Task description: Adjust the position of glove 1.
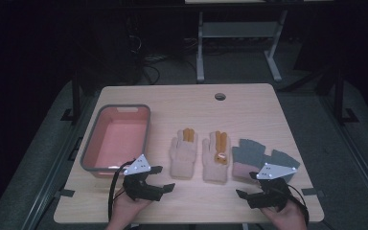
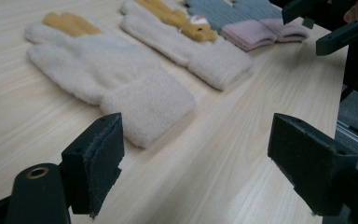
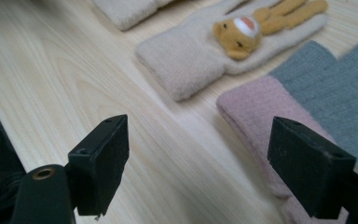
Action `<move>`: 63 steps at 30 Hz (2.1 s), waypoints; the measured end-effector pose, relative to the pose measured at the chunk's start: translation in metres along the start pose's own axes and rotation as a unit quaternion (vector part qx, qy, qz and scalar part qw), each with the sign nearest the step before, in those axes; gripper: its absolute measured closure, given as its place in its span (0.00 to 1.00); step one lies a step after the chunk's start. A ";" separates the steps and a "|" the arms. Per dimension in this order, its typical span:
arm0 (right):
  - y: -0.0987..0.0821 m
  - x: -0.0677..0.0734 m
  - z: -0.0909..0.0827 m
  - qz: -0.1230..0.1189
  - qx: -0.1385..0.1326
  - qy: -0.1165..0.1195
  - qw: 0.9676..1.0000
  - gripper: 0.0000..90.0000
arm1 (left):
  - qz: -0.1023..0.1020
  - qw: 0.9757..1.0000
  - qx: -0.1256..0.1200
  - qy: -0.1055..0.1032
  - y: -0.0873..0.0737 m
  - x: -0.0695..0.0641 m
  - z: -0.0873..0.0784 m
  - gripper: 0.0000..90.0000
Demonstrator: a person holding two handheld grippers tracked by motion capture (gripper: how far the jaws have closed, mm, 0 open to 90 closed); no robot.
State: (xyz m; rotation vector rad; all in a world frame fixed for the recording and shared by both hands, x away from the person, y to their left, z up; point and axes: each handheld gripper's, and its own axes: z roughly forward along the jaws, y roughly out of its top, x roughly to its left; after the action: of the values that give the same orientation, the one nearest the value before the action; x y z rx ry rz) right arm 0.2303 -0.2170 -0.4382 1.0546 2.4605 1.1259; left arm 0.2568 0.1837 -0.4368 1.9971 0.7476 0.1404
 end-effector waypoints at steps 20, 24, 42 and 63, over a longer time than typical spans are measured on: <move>0.063 -0.005 0.014 -0.054 0.048 0.032 0.997 0.25 | 0.002 1.000 -0.017 0.006 0.000 0.001 -0.006 0.20; 0.078 -0.006 0.020 -0.064 0.059 0.035 0.996 0.25 | 0.002 1.000 -0.015 0.002 0.000 0.000 -0.006 0.20; 0.120 -0.027 0.062 -0.069 0.118 0.039 0.990 0.32 | 0.015 1.000 -0.010 -0.012 0.001 -0.007 0.001 0.20; 0.112 -0.039 0.111 -0.080 0.195 0.027 0.977 0.47 | 0.027 1.000 0.001 -0.016 0.001 -0.012 0.008 0.20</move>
State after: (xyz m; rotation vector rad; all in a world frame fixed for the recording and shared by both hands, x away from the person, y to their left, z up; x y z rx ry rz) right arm 0.3688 -0.1318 -0.4337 0.9046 2.8231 0.6465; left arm 0.2506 0.1703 -0.4376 2.0188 0.6738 0.1405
